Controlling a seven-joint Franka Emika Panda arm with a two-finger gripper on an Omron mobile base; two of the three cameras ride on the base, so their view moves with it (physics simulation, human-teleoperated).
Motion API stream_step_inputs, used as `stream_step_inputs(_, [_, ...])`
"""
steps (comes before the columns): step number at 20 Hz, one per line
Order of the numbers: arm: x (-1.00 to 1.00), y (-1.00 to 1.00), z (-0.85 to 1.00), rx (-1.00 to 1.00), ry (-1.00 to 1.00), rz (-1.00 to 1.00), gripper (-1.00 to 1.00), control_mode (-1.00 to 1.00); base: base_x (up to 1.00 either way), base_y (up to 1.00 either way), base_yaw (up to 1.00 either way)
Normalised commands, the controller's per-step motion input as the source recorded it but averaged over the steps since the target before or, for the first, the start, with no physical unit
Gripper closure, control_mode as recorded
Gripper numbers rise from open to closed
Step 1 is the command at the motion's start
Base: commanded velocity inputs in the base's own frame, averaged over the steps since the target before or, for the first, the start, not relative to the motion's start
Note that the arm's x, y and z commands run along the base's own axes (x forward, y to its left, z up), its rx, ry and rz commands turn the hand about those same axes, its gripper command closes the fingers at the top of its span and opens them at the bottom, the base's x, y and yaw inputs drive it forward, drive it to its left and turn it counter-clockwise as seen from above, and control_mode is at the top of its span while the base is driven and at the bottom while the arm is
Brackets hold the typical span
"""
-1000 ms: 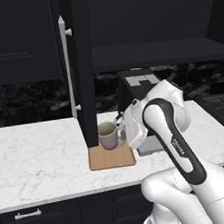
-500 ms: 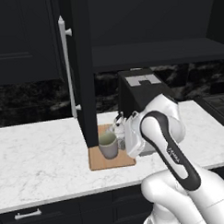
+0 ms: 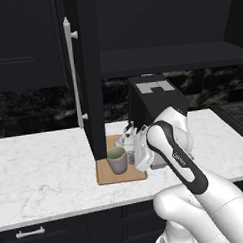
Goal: Pick the kettle from the counter and place it on the tray. Then pick the mug from the cabinet and place it on the tray. Then close the cabinet doors.
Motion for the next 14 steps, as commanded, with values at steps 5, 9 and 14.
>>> stream_step_inputs(5, [0.23, 0.00, -0.39, 0.00, 0.00, 0.00, 1.00, -1.00, 0.00, 0.00, 0.00])
stream_step_inputs(9, [0.29, 0.00, -0.36, 0.00, 0.00, 0.00, 1.00, -1.00, 0.00, 0.00, 0.00])
stream_step_inputs(14, [0.32, 0.00, -0.33, 0.00, 0.00, 0.00, 1.00, -1.00, 0.00, 0.00, 0.00])
